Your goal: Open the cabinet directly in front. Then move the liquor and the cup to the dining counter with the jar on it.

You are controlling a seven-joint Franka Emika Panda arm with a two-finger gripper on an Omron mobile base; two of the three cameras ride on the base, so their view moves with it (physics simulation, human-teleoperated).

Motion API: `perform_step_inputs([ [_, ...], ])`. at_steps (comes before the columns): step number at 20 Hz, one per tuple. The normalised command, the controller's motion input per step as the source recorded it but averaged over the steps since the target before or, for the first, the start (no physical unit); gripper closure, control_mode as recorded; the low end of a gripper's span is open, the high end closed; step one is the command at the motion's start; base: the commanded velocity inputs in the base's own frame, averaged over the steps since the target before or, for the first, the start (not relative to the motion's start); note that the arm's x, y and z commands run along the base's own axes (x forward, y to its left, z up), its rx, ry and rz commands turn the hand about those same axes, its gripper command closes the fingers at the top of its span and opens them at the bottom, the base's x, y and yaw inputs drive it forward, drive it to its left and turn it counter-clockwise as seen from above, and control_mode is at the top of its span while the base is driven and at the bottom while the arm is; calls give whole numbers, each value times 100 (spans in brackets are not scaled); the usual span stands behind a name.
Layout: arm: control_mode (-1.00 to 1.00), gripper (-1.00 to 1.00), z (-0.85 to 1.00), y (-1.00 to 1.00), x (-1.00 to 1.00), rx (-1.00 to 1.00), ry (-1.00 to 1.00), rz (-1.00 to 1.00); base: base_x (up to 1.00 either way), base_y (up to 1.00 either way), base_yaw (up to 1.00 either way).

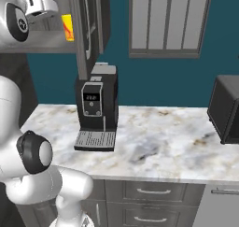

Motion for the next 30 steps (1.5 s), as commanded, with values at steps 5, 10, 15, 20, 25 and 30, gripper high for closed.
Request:
perform_step_inputs([
  [5, -100, -100, 0, 0, 39, 0, 0, 0, 0, 0, 0],
  [10, -100, -100, 1, 3, 56, 0, 5, 0, 0, 0, 0],
  [15, -100, -100, 4, 7, 54, 0, 9, 0, 0, 0, 0],
  [20, -100, -100, 10, 19, 40, 0, 10, 0, 0, 0, 0],
  [25, -100, -100, 1, 3, 8, 0, 3, 0, 0, 0, 0],
  [30, -100, -100, 0, 0, 0, 0, 0, 0, 0, 0, 0],
])
